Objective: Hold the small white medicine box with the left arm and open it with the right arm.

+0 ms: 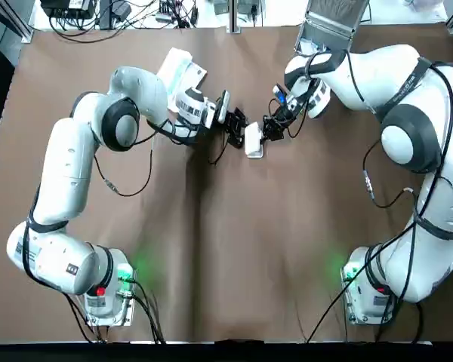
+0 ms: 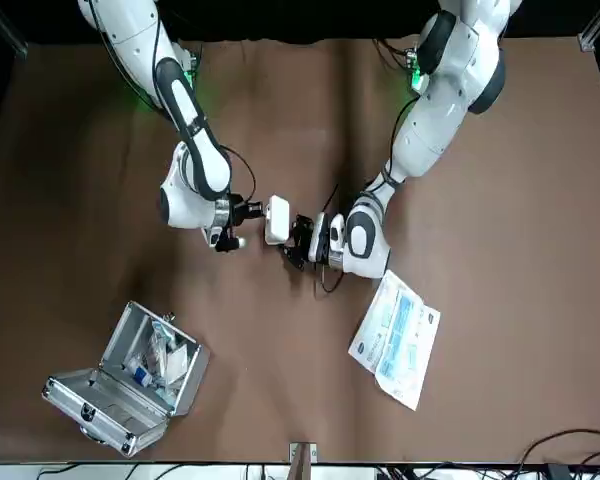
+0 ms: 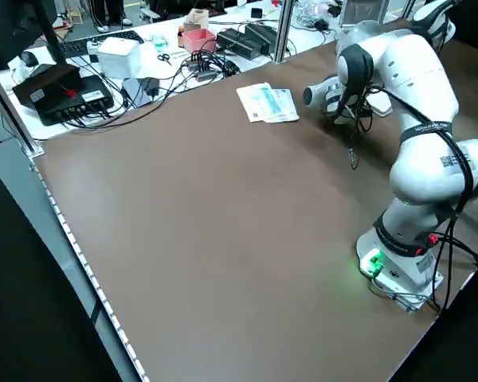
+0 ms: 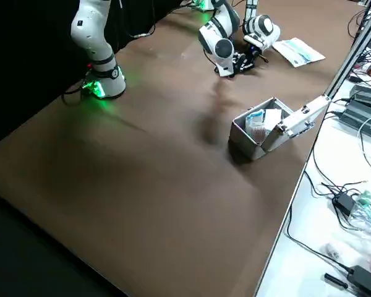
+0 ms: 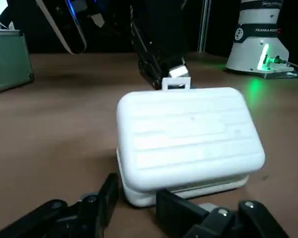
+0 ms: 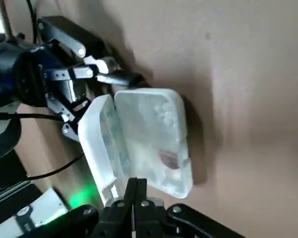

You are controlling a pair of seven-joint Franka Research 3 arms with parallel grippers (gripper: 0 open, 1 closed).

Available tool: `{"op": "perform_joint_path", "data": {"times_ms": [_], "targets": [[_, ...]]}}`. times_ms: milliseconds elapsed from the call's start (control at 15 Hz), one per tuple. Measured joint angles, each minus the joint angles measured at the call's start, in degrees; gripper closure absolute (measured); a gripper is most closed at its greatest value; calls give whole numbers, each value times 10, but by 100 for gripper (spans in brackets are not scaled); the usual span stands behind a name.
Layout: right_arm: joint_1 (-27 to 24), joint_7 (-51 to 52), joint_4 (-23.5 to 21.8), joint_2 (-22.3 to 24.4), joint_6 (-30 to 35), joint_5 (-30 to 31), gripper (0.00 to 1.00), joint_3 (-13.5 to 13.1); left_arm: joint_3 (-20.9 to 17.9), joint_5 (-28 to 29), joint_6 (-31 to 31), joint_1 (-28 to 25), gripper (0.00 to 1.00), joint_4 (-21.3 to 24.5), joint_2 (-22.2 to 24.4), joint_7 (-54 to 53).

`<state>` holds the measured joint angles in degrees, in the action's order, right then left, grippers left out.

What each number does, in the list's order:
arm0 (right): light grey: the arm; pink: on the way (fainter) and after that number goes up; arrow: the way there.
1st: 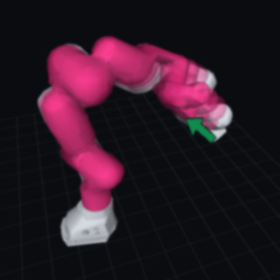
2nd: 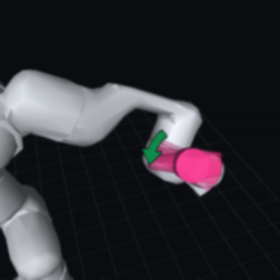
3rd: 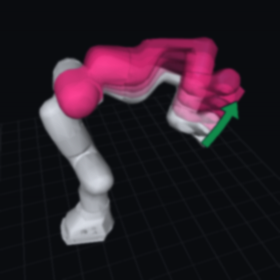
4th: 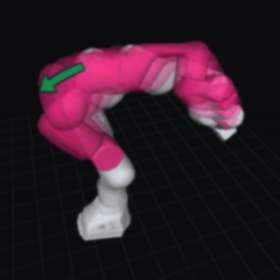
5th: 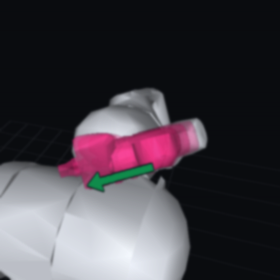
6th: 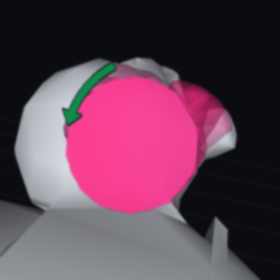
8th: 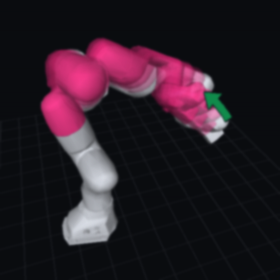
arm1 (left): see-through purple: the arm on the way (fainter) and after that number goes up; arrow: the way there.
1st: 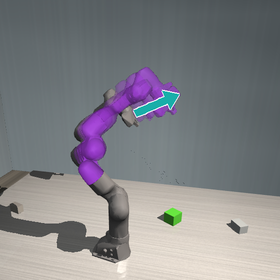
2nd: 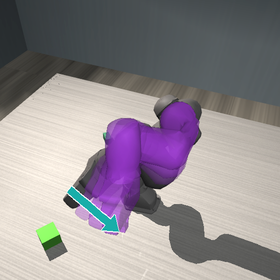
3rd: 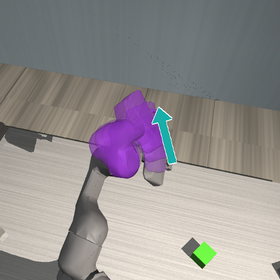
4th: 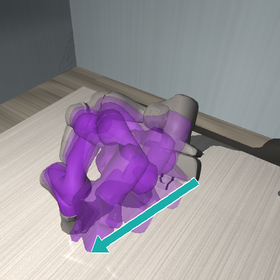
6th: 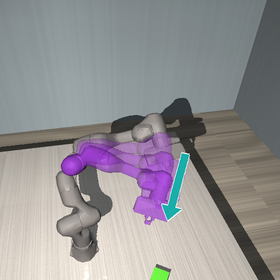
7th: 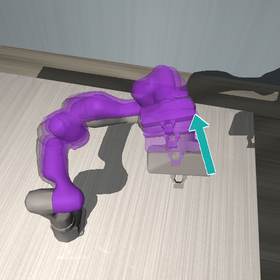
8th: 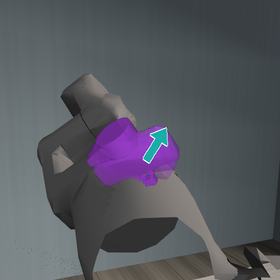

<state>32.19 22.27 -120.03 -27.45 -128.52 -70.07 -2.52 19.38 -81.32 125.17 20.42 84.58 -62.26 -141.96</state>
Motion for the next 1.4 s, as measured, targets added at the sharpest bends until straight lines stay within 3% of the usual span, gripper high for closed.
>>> {"op": "perform_joint_path", "data": {"times_ms": [533, 1400], "targets": [[1, 23, 7, -6, 24, -41, 99, 2, 0, 0, 0, 0, 58, 0, 0, 0], [11, 24, 22, -15, 26, -60, 99, 5, 0, 0, -1, 0, 56, 0, 0, 0]]}}
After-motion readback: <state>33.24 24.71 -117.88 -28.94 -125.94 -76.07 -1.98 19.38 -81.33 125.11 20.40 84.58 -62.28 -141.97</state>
